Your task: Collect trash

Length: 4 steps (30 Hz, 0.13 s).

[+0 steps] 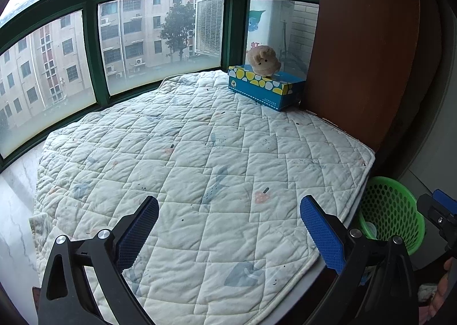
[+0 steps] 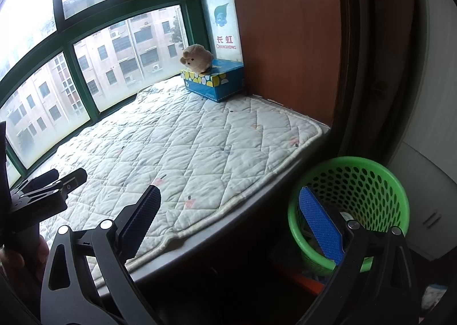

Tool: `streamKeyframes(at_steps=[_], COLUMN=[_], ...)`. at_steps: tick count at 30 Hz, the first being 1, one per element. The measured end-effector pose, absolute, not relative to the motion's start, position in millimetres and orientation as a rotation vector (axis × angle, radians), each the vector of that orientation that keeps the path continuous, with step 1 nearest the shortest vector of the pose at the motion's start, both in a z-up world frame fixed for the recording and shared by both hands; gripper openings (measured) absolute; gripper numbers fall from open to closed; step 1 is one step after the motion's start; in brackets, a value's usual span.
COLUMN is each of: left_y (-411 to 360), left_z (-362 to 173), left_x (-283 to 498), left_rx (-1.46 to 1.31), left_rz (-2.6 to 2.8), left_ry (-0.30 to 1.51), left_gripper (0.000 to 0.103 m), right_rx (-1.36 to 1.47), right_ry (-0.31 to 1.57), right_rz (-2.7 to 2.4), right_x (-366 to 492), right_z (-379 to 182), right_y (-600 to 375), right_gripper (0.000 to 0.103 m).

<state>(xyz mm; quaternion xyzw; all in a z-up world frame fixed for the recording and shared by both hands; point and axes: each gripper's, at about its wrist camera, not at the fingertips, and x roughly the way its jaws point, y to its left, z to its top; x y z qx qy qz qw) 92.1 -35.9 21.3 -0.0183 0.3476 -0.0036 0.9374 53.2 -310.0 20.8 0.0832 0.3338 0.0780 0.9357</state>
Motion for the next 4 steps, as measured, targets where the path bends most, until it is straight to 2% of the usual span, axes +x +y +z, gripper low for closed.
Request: streamKeyframes(at_steps=[4], left_y=[-34.7], left_z=[20.3], left_x=[91.7], left_rx=[-0.038], left_rz=[-0.003], left_ry=[0.711], left_gripper=[0.096], right_rx=[0.170], right_ry=[0.675], right_rz=[0.161], right_x=[52.6], right_z=[21.7], right_y=[-309.1], right_gripper=[0.098])
